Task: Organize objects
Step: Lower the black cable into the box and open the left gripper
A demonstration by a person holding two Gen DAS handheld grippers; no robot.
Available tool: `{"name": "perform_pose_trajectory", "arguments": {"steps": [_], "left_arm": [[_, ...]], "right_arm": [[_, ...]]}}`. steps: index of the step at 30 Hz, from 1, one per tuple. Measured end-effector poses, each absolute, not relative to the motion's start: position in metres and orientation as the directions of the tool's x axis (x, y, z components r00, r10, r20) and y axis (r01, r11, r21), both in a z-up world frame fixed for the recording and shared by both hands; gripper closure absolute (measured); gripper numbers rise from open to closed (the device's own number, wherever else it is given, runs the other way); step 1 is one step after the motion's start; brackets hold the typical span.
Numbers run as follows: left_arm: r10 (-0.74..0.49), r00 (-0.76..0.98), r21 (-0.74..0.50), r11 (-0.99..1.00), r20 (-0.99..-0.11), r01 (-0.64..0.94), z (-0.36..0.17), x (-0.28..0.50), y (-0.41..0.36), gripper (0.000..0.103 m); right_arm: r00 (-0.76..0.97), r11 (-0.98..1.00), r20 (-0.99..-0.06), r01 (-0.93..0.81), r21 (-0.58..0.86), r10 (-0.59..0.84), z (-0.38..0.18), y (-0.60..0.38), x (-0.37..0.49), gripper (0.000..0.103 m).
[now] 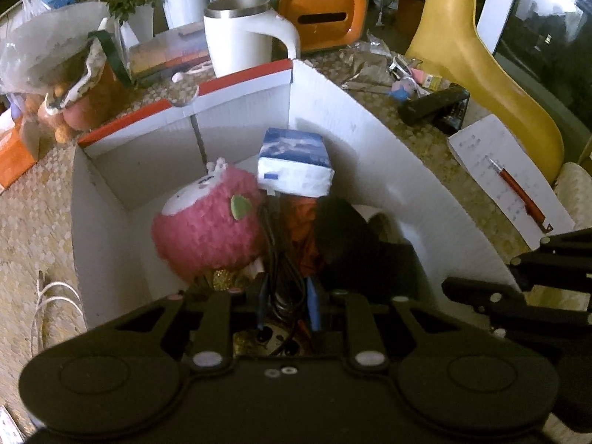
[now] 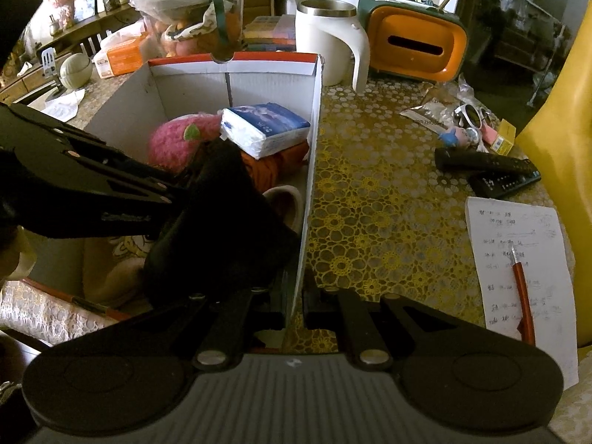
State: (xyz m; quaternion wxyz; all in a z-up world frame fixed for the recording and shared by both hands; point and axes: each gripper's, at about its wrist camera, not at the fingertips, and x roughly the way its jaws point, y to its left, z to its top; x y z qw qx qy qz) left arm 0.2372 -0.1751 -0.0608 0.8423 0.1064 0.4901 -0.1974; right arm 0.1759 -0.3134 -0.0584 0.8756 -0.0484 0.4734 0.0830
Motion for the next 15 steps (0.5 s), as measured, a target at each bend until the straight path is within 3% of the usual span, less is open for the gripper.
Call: {"name": "perform_pose_trajectory", "arguments": {"steps": [15], "left_arm": [[-0.297,0.45,-0.09,0.9,-0.842,0.427,-0.048,0.227,-0.153,0.063]], "right_arm": [[0.54,0.983,-0.838,-0.183,-0.028,0.077,-0.057,-0.309,0.174,0.095]]}}
